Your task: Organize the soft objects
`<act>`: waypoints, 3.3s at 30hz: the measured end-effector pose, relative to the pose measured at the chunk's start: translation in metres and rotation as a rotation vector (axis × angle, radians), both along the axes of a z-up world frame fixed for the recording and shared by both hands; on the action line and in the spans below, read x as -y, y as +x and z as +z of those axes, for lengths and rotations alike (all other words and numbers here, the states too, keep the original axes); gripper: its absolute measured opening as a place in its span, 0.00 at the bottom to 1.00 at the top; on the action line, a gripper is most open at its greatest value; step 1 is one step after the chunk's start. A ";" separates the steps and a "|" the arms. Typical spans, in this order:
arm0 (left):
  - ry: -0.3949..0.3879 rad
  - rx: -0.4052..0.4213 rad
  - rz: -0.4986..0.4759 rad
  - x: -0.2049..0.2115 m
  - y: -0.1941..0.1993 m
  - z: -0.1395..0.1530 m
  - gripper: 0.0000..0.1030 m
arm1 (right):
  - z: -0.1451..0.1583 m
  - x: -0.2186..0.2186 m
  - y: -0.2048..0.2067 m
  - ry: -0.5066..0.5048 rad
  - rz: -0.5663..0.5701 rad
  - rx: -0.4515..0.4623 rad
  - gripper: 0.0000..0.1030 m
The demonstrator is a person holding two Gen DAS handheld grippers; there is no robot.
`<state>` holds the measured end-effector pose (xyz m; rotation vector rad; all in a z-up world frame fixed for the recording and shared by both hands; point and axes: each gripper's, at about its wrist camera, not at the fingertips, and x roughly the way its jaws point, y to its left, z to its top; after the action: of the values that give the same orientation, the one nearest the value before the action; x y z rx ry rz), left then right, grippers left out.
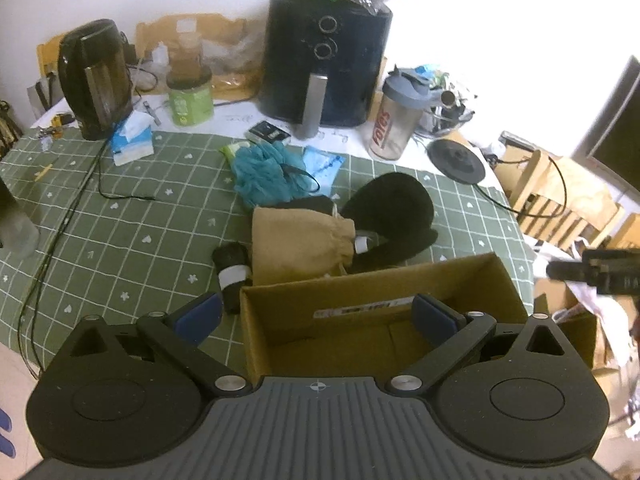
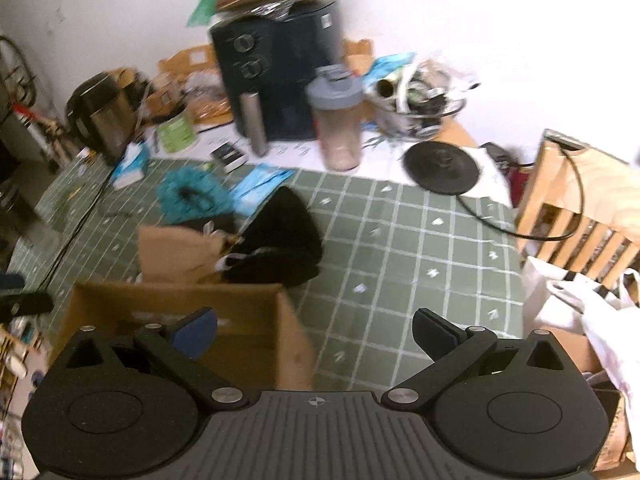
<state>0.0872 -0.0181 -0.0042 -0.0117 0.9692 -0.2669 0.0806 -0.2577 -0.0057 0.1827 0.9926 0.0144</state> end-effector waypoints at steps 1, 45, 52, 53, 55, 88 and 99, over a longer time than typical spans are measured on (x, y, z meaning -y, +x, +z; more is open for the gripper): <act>0.003 -0.007 -0.002 0.000 0.001 -0.002 1.00 | -0.001 0.004 0.002 -0.008 -0.010 0.003 1.00; -0.042 0.073 0.097 -0.007 0.003 0.024 1.00 | -0.048 0.012 0.150 0.030 0.293 0.040 1.00; -0.039 0.051 0.096 -0.007 -0.006 0.015 1.00 | -0.086 0.002 0.158 0.032 0.324 0.009 1.00; -0.039 0.046 0.100 -0.007 -0.007 0.014 1.00 | -0.092 -0.001 0.160 0.028 0.330 0.006 0.99; -0.039 0.040 0.107 -0.009 -0.008 0.013 1.00 | -0.102 -0.005 0.164 0.027 0.332 0.001 0.97; -0.217 0.164 -0.046 0.012 -0.008 0.031 1.00 | -0.054 0.068 0.158 0.063 -0.009 0.026 0.12; -0.231 0.192 -0.008 0.008 -0.007 0.045 1.00 | -0.033 0.088 0.134 0.108 -0.031 0.095 0.12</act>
<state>0.0803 -0.0258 0.0410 -0.1909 0.7439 -0.3793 0.2146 -0.3462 -0.0388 0.2944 0.8948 0.0477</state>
